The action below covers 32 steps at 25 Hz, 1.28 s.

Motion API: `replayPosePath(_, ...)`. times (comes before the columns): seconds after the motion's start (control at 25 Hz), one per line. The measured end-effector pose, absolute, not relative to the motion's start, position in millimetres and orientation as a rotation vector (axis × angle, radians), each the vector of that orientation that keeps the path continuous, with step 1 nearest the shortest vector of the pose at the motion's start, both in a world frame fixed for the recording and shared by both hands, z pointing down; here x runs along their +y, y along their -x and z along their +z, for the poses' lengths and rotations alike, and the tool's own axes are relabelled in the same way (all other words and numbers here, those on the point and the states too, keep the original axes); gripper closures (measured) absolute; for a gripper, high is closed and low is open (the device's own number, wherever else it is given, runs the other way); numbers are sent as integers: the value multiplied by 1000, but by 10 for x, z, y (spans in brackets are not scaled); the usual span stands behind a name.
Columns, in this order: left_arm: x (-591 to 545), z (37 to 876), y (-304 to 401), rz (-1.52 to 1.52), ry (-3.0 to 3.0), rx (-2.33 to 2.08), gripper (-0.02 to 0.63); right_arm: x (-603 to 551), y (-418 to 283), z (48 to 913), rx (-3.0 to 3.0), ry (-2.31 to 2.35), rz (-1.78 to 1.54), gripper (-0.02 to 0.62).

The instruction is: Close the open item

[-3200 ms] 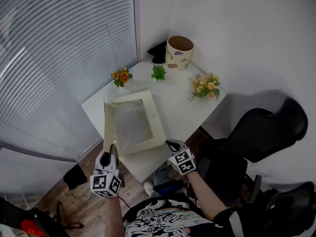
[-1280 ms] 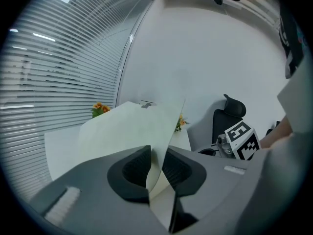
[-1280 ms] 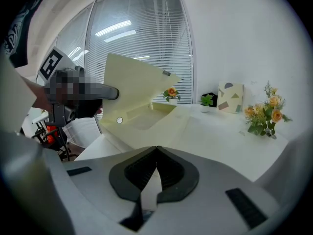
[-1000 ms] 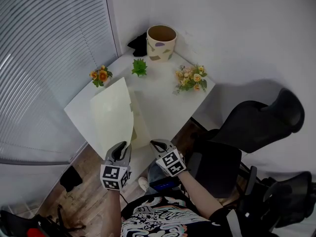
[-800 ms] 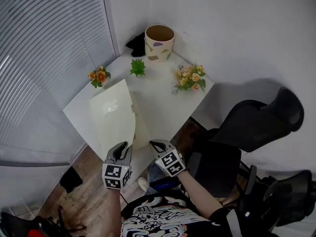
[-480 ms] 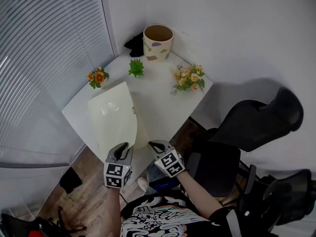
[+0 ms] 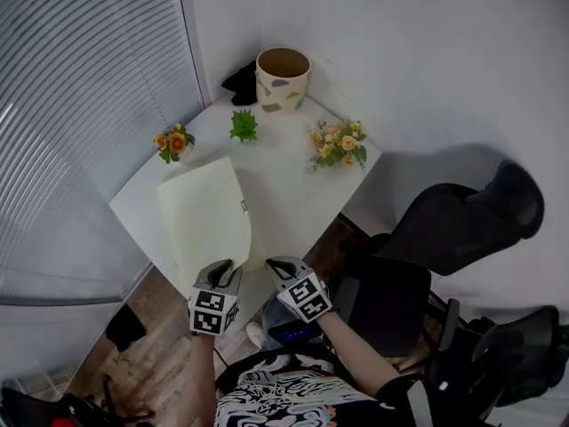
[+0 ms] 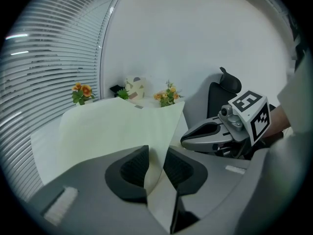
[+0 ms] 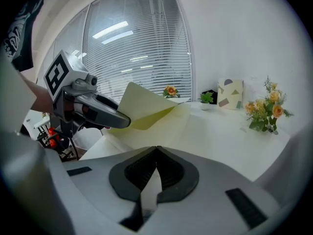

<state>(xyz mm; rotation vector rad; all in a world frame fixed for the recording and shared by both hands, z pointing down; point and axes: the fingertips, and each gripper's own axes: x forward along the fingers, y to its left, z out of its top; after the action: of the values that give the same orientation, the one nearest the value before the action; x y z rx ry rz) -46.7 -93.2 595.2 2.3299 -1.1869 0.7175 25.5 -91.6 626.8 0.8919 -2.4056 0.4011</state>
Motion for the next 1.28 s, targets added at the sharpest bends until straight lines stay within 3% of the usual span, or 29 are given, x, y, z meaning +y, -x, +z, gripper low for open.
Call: replayPosePath(1.28,-903,6281,282,1320,-2206,-857,479,-947,-237,6233,-2414,-778,485,592)
